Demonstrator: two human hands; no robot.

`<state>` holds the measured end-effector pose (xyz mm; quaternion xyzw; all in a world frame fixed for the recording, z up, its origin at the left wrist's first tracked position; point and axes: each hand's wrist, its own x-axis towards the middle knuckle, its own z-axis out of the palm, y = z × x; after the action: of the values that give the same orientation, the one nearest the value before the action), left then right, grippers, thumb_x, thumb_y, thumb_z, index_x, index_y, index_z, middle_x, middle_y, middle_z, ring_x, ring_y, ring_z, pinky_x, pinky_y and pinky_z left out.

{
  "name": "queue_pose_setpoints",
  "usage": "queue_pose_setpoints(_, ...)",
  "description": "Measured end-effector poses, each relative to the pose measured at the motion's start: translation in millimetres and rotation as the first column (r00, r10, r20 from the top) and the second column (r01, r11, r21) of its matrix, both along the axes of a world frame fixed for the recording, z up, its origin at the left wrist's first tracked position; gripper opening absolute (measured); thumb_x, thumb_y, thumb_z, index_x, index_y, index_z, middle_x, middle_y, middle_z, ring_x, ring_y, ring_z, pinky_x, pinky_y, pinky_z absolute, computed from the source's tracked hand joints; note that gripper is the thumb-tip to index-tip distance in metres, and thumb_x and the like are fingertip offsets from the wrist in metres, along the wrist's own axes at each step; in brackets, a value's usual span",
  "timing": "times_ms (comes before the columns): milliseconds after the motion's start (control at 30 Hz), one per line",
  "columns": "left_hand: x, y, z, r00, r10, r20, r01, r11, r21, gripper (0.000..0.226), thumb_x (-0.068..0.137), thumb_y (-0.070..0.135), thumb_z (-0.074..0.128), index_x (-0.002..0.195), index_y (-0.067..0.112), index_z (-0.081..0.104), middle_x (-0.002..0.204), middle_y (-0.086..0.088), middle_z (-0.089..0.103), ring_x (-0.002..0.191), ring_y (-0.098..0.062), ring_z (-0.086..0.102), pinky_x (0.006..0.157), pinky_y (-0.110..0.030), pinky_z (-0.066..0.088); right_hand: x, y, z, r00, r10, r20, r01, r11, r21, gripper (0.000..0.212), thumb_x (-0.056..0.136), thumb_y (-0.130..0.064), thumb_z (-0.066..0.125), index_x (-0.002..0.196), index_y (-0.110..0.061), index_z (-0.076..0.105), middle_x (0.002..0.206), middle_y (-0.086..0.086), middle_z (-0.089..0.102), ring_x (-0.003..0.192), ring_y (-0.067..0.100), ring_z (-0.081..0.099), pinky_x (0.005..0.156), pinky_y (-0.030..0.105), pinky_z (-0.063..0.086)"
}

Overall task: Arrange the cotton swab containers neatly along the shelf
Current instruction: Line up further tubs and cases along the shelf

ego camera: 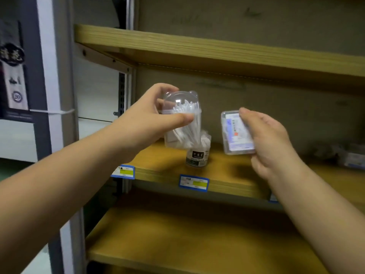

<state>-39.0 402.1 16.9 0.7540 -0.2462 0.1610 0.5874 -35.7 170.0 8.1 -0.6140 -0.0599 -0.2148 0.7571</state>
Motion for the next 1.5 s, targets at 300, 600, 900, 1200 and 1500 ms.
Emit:
queue_pose_setpoints(300,6.9,-49.7,0.3,0.996,-0.085,-0.008,0.085,0.996,-0.004,0.073,0.068,0.041,0.085,0.13,0.035,0.048,0.116,0.003,0.064,0.101,-0.013,0.07,0.088,-0.038,0.059,-13.1,-29.5,0.3,0.998,0.062,-0.014,-0.063,0.946,-0.317,0.028,0.094,-0.04,0.063,0.12,-0.03,0.065,0.101,0.002,0.077,0.076,0.016,0.076,0.066,0.032,0.059)
queue_pose_setpoints(600,31.7,-149.4,-6.8,0.961,-0.158,-0.226,0.143,0.986,-0.083,0.086,0.063,0.063,0.069,0.137,0.03,0.042,0.129,-0.008,0.058,0.113,-0.029,0.063,0.096,-0.05,0.053,-31.3,-100.5,-8.2,0.988,0.152,-0.036,-0.143,0.786,-0.601,0.076,0.064,-0.04,0.075,0.138,-0.035,0.057,0.106,-0.014,0.078,0.092,0.01,0.077,0.073,0.022,0.06)
queue_pose_setpoints(900,59.0,-204.5,-13.4,0.914,-0.326,-0.242,0.325,0.945,-0.044,0.033,0.098,0.029,0.06,0.127,0.014,0.061,0.112,-0.006,0.075,0.099,-0.021,0.074,0.081,-0.038,0.059,-5.7,-171.1,-9.4,0.987,0.061,-0.151,-0.143,0.767,-0.626,0.017,0.082,-0.045,0.072,0.096,-0.04,0.079,0.094,-0.004,0.081,0.087,0.017,0.078,0.08,0.032,0.06)
queue_pose_setpoints(1200,95.6,-249.4,-14.3,0.916,-0.219,-0.336,0.217,0.975,-0.044,0.042,0.088,0.03,0.074,0.124,0.018,0.058,0.116,-0.008,0.073,0.103,-0.029,0.073,0.092,-0.054,0.056,50.6,-213.4,0.1,0.987,-0.146,-0.073,0.021,0.558,-0.829,0.067,0.076,-0.059,0.075,0.134,-0.029,0.061,0.101,-0.016,0.072,0.083,-0.001,0.073,0.069,0.016,0.056)
queue_pose_setpoints(1500,134.8,-263.6,-9.1,0.965,-0.093,-0.246,0.114,0.991,0.071,0.053,0.081,0.036,0.08,0.125,0.016,0.057,0.112,-0.005,0.074,0.099,-0.022,0.074,0.08,-0.042,0.063,93.9,-222.1,20.6,0.987,-0.158,-0.035,0.044,0.471,-0.881,0.035,0.083,-0.051,0.074,0.104,-0.024,0.076,0.097,0.001,0.077,0.092,0.023,0.073,0.079,0.033,0.056)
